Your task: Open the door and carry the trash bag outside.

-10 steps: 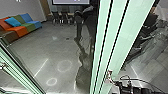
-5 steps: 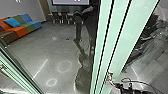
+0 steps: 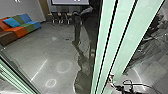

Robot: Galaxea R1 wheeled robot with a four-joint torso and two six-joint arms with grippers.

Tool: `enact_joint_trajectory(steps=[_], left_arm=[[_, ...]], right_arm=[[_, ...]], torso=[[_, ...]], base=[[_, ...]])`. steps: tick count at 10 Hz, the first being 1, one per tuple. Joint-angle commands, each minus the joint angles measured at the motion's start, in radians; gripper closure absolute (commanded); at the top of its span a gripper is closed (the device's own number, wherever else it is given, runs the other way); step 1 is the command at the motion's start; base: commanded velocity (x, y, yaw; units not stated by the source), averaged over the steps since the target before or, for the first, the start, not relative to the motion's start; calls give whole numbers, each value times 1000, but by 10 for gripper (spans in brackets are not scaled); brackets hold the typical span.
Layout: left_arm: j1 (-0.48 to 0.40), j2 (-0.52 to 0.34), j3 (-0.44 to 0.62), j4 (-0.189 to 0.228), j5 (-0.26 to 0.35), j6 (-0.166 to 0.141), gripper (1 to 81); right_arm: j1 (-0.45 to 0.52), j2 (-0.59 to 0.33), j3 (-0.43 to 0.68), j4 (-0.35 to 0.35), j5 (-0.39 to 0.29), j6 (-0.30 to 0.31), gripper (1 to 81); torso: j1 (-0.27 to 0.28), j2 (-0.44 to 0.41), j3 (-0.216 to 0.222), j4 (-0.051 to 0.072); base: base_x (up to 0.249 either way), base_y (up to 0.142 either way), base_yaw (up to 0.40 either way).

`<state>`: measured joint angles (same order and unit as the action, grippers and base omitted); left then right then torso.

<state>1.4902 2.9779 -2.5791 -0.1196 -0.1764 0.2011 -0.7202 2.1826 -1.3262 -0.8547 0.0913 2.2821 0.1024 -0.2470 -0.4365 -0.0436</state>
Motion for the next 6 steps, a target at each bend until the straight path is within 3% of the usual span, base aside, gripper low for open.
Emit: enact_joint_trajectory(steps=[1, 6], left_arm=[[-4, 0, 14, 0, 77, -3, 811], [-1, -3, 16, 0, 77, -3, 811]], right_arm=[[21, 12, -59, 92, -414, 111, 10], [57, -51, -86, 98, -358, 125, 10]], torso=[[0, 0, -39, 0], [0, 1, -31, 0]], base=[[65, 0, 0], [0, 0, 0]])
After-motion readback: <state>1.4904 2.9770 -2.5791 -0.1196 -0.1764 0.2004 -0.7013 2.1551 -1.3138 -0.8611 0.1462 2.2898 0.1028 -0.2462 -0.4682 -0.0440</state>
